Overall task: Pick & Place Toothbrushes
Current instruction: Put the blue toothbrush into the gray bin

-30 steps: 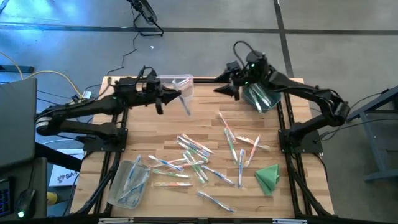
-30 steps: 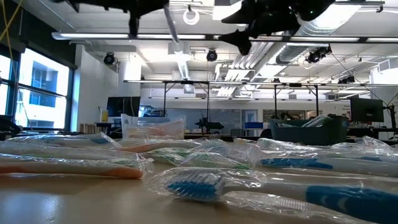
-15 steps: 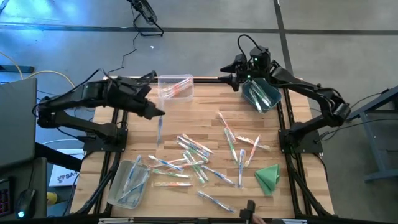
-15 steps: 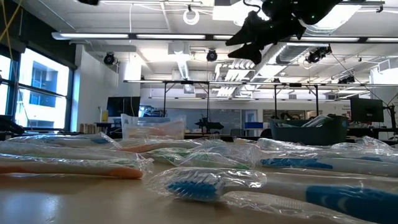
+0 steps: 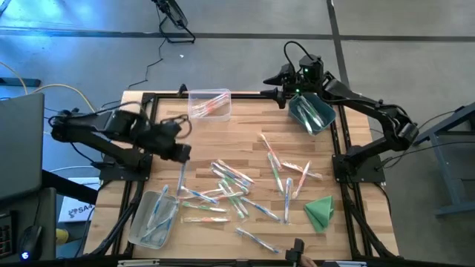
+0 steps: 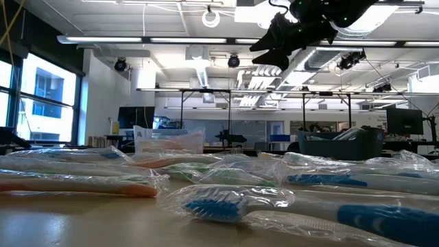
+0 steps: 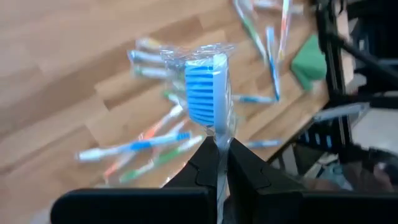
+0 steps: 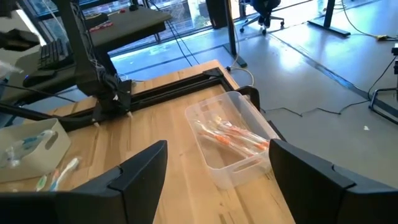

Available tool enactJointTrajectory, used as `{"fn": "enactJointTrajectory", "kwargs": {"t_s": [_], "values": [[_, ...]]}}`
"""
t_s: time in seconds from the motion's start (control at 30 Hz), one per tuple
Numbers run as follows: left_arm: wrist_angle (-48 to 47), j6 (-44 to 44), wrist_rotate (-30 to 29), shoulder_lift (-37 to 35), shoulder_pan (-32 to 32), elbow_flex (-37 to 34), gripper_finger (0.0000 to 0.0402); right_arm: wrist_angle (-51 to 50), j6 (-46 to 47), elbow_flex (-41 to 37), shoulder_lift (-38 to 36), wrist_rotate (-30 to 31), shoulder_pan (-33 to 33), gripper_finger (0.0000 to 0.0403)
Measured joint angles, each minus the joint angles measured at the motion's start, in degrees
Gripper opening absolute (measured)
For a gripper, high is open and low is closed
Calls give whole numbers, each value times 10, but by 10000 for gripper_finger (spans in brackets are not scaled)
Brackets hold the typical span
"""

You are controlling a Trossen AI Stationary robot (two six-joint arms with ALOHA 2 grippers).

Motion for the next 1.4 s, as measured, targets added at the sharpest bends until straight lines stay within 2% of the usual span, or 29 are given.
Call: {"fn": "enactJointTrajectory", "kwargs": {"t_s": [0.17, 0.4, 0.6, 0.83, 0.93, 1.2, 1.4], "values": [[-29, -58, -33, 13, -89, 0, 7, 0, 1, 0, 0, 0, 0, 274], [-134, -199, -105, 20, -221, 0, 7, 0, 6, 0, 0, 0, 0, 274], [-201, -303, -109, 51, -303, 0, 7, 0, 12, 0, 0, 0, 0, 274], [-216, -323, -108, 123, -333, 0, 7, 0, 21, 0, 0, 34, 0, 274], [-217, -319, -86, 160, -334, 0, 7, 0, 21, 0, 0, 46, 1, 274], [-198, -321, -59, 238, -362, 0, 12, 0, 21, 0, 0, 45, 1, 274], [-159, -371, -46, 269, -390, 0, 13, 0, 21, 0, 0, 44, 1, 274]]}}
